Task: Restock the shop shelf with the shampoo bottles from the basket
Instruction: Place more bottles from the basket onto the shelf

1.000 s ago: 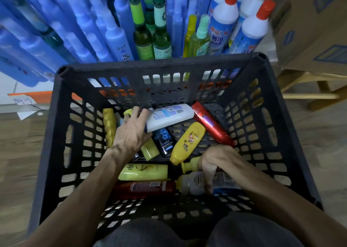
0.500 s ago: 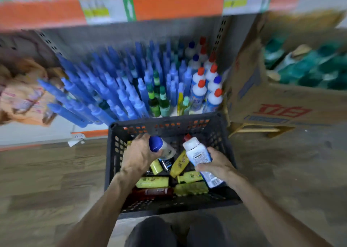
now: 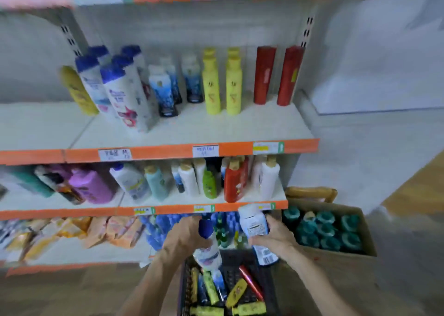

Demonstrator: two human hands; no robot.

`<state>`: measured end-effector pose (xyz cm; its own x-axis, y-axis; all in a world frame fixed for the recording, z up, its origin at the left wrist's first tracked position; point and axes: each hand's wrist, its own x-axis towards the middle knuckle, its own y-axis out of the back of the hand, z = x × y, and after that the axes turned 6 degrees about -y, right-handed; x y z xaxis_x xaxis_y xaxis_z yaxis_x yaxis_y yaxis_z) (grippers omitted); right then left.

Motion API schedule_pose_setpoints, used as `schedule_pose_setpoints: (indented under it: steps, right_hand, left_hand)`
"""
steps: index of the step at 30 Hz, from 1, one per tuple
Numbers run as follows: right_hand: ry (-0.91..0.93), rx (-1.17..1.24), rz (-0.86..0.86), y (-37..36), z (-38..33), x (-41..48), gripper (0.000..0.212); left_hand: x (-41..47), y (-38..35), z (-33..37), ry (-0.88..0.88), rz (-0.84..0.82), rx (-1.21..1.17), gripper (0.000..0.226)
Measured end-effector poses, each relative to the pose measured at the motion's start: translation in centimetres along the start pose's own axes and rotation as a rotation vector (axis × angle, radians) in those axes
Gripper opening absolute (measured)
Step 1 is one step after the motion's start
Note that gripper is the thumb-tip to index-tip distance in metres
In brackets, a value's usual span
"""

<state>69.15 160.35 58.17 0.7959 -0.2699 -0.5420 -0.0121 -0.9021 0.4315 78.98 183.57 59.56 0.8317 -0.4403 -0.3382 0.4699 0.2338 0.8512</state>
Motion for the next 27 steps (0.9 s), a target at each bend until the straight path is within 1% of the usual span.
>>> schedule_pose_setpoints:
  steps: [2, 4, 8, 13, 17, 20, 27]
  right_hand:
    - [0.074, 0.005, 0.015, 2.4, -4.6, -1.6, 0.046]
    - [0.141, 0.02, 0.039, 4.3, -8.7, -3.0, 0.045]
    - [0.28, 0.022, 0.111, 6.8, -15.4, -4.4, 0.042]
    - [0.389, 0.05, 0.15, 8.2, -21.3, -4.8, 0.039]
    - [0.405, 0.113, 0.173, 7.4, -24.0, -3.1, 0.037]
    - [0.385, 0.138, 0.19, 6.0, -26.0, -1.0, 0.041]
    - [0.337, 0.281, 0.277, 1.4, -30.3, 4.2, 0.04]
  left_hand:
    - [-1.0, 5.1, 2.0, -0.047, 0.026, 0.011, 0.047]
    - [-2.1, 9.9, 3.7, -0.083, 0.088, 0.03, 0.042]
    - [-3.8, 17.3, 5.3, -0.142, 0.236, -0.011, 0.053]
    - [-5.3, 23.7, 5.0, -0.126, 0.341, -0.024, 0.043]
    - [-4.9, 26.9, 2.8, -0.14, 0.415, -0.068, 0.055]
    - [-3.7, 29.1, 0.8, -0.185, 0.454, -0.087, 0.054]
    - [0.4, 35.0, -6.5, -0.215, 0.432, -0.074, 0.055]
